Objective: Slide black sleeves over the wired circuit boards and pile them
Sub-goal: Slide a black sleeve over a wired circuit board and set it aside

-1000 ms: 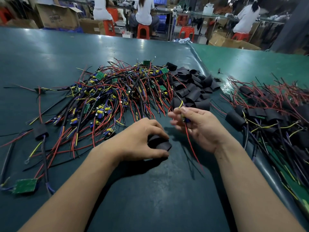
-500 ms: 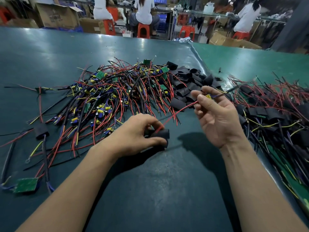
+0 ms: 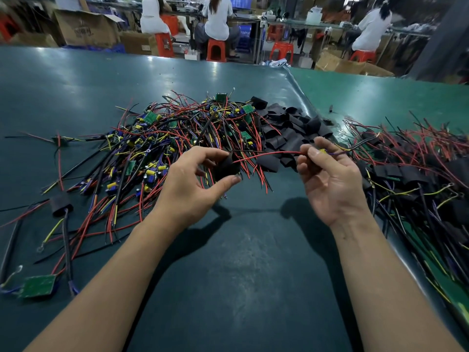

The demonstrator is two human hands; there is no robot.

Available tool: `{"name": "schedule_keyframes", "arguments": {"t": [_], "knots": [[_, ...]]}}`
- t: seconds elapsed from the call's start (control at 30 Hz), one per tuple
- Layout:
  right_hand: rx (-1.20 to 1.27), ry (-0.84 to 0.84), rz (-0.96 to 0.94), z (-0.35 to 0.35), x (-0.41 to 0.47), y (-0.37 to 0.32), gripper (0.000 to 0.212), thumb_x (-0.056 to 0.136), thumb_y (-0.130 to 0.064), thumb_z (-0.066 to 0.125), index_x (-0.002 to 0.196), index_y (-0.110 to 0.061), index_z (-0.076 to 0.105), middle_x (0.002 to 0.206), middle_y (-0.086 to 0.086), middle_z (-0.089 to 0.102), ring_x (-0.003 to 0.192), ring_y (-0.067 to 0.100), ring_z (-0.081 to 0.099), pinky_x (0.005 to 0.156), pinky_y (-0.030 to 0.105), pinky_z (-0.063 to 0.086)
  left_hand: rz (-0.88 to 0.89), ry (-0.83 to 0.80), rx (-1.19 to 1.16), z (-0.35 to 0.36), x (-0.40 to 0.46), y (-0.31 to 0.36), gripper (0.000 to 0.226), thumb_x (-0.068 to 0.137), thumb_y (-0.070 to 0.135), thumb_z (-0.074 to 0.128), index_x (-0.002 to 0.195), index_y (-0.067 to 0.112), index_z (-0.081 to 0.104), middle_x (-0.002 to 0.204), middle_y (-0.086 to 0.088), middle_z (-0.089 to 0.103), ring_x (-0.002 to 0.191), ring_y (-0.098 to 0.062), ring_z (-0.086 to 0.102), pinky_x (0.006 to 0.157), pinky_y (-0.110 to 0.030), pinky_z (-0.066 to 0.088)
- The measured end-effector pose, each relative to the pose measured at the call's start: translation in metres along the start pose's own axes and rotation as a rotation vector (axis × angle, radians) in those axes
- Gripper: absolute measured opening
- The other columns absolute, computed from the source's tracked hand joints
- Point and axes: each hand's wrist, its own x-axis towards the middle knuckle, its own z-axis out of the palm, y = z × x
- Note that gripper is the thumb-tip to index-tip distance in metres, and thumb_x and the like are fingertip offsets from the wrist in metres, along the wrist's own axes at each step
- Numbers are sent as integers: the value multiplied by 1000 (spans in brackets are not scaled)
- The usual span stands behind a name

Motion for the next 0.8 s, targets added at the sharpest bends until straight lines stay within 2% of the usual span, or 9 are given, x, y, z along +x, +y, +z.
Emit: {"name": "schedule_keyframes", "arguments": {"t": [0.33, 0.57, 0.8], "knots": [[-54, -7, 20, -2, 2, 2, 25, 93, 10, 48, 97, -11, 61, 74, 5, 68, 61, 13, 62, 58, 18, 50, -1, 49, -14, 0, 0, 1, 38, 77, 24, 84, 110, 20, 67, 102, 6, 66, 94, -8, 59, 79, -20, 45], [32, -51, 53, -5, 2, -1, 28, 93, 10, 42, 97, -10, 61, 74, 4, 62, 62, 13, 55, 58, 18, 46, 9, -6, -1, -1, -1, 3, 39, 78, 24, 82, 113, 18, 67, 106, 6, 66, 98, -9, 60, 81, -23, 46], [-59, 38, 90, -8, 5, 1, 26, 94, 9, 45, 97, -11, 61, 72, 3, 65, 61, 13, 56, 55, 17, 47, 58, -19, -13, -2, -2, 7, 39, 74, 32, 78, 110, 23, 67, 103, 11, 65, 98, -10, 60, 83, -24, 44]]}}
